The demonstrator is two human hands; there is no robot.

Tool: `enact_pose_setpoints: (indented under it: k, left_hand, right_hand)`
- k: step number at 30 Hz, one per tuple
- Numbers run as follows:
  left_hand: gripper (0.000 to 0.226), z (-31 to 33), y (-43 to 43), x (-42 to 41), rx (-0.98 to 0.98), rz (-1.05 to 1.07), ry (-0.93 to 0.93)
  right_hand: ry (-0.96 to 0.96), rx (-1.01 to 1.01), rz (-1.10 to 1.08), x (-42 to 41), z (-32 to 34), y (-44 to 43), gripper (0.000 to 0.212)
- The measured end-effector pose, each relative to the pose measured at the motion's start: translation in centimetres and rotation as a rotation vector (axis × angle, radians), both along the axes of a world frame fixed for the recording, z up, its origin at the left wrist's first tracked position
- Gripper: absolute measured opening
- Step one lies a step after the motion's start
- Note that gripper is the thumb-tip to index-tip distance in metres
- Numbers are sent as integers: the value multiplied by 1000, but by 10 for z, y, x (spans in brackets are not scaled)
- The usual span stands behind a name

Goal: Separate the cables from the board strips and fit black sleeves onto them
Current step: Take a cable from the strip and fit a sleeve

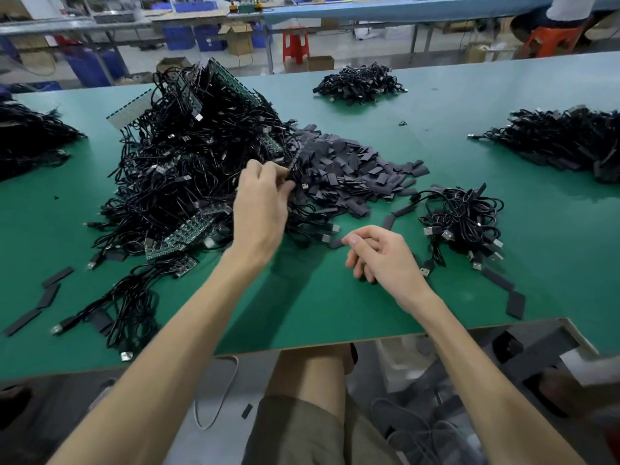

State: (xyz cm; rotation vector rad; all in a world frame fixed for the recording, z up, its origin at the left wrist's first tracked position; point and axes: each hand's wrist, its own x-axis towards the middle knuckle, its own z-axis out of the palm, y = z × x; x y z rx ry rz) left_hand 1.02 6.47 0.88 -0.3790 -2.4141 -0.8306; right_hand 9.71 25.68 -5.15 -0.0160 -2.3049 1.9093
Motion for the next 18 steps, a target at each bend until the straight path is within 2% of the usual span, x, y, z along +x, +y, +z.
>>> enact_pose_setpoints:
  k: [6,11,14,18]
  left_hand:
    - [17,-11,24,51,8,-123,66]
    - [14,-30,37,86,-159,-273,167]
    - [13,-44,45,101,-215,-341,187]
    - [26,-50,42,98,-182,-398,86]
  right_hand:
    - [7,-78,-10,-1,2,0,37]
    - [43,-29,-16,-1,3,0,57]
    - [34,8,-95,-2,0,1,56]
    - [37,66,-147,-5,-2,2,48]
